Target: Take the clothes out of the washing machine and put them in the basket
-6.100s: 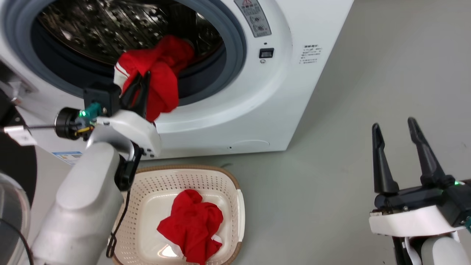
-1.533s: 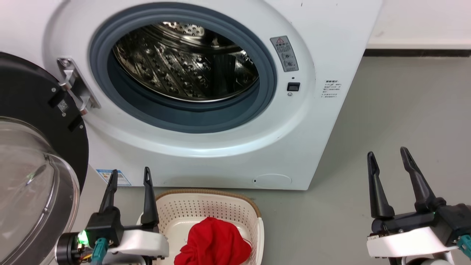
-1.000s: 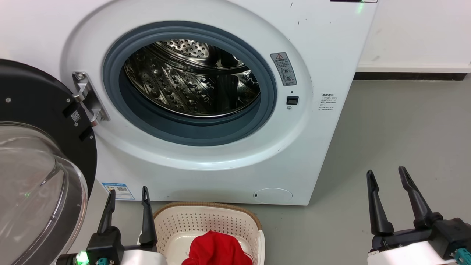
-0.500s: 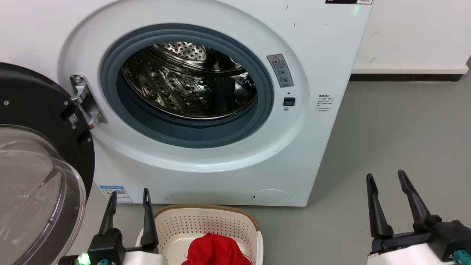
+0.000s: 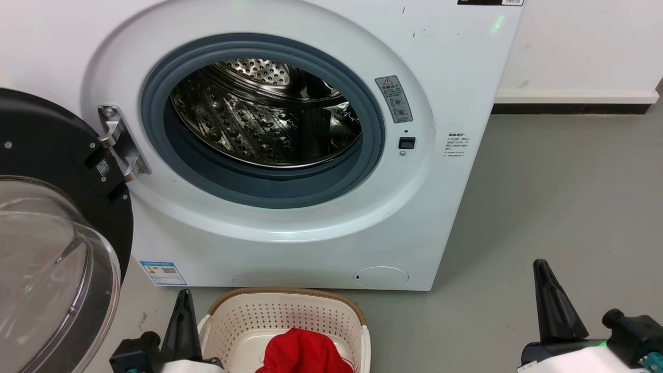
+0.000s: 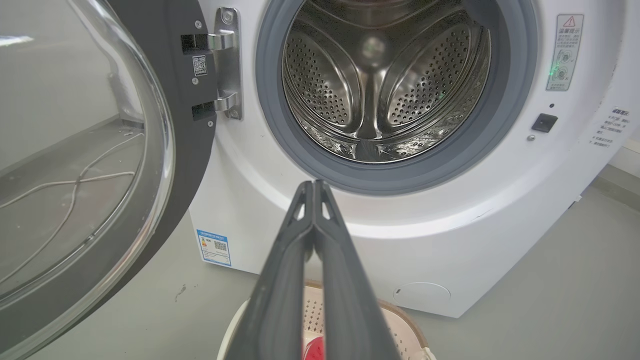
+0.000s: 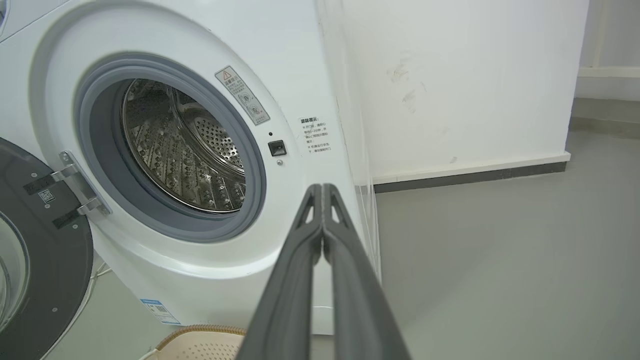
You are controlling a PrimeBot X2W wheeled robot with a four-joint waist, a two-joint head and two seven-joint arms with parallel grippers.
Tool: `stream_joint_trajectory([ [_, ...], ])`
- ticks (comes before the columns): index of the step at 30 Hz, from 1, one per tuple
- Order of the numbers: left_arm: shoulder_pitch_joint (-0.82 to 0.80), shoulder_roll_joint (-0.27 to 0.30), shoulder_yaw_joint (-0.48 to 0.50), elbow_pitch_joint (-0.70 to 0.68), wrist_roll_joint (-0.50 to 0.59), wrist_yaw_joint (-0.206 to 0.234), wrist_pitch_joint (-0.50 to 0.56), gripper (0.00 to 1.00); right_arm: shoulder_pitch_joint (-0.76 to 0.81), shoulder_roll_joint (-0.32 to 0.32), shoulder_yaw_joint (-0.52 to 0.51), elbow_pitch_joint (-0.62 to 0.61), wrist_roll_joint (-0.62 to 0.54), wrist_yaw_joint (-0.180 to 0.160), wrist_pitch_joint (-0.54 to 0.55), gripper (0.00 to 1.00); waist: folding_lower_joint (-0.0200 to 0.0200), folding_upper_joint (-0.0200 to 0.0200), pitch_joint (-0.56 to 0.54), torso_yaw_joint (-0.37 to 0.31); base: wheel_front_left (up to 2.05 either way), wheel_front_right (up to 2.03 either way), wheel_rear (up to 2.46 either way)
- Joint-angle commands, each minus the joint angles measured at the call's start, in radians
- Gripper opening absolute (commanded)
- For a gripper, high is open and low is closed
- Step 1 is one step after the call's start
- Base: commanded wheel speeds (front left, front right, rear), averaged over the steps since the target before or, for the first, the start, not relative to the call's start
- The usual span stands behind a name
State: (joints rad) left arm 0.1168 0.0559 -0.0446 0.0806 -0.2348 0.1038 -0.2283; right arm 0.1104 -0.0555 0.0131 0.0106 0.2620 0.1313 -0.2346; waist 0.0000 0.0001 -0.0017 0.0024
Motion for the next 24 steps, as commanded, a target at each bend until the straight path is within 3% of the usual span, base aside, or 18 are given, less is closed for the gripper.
stream_joint_trajectory([
  [1,-0.027,0.008,0.004,-0.009,-0.04,-0.008,0.005,0.0,-0.026,-0.008,0.0,-0.007,0.041,0.0,0.008,0.0,0.0,-0.0001,0.0,0.0,0.0,0.0,0.0],
  [24,-0.093,0.026,0.02,0.052,-0.465,-0.079,0.083,0.0,-0.087,-0.027,-0.009,0.064,0.458,0.0,0.086,0.0,0.0,-0.0001,0.001,0.0,0.0,0.0,0.0],
])
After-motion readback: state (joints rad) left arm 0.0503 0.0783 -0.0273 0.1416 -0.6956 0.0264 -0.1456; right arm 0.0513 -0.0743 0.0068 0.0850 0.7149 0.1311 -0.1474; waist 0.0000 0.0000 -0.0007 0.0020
